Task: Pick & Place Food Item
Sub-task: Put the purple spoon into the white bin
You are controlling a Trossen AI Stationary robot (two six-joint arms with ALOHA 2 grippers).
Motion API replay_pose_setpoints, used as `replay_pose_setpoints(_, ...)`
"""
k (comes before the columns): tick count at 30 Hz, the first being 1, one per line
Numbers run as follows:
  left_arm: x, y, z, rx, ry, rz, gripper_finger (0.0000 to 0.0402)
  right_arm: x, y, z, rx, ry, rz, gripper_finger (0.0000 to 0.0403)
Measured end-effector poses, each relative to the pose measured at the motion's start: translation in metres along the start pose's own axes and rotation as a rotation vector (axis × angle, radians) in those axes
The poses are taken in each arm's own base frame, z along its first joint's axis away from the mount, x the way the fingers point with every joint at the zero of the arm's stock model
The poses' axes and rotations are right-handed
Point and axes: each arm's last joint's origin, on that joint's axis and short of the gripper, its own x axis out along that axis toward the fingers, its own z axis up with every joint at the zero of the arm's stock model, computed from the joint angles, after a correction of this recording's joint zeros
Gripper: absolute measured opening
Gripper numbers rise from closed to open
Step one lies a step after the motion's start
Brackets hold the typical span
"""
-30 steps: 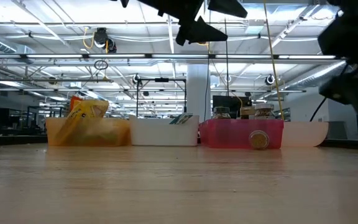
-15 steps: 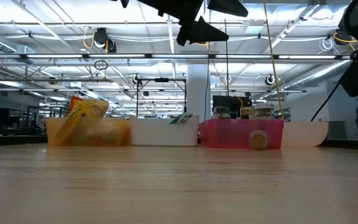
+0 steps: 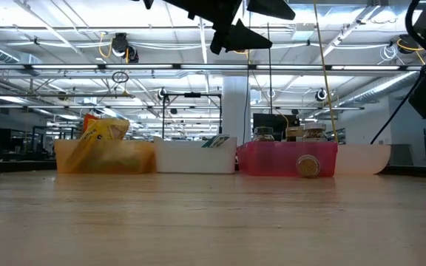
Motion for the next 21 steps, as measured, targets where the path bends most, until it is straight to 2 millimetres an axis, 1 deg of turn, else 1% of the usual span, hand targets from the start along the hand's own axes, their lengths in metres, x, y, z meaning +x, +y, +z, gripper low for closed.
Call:
replay_pose_setpoints(10, 0.0000, 0.0000, 0.0000, 0.000, 0.000, 0.000, 0.0365, 0.0032, 0.0048, -0.0055, -0.039, 0.022, 0.005, 0.0148)
replay_pose_setpoints(14, 0.0000, 0.0000, 0.0000, 0.000, 0.000, 0.000, 0.0365, 0.0033, 0.0040, -0.0054, -0.096, 0.011, -0.011, 0.0098)
replay_pose_setpoints(19, 0.0000, 0.0003, 0.0003, 0.000, -0.001, 0.001, 0.0365, 0.0033, 0.0023, -0.0032, -0.228, -0.058, -0.083, 0.0021)
replay_pose_setpoints(21, 0.0000, 0.0005, 0.0003, -0.001, -0.001, 0.002, 0.0365, 0.0030, 0.0027, -0.0004, -0.272, -0.107, -0.110, 0.0009)
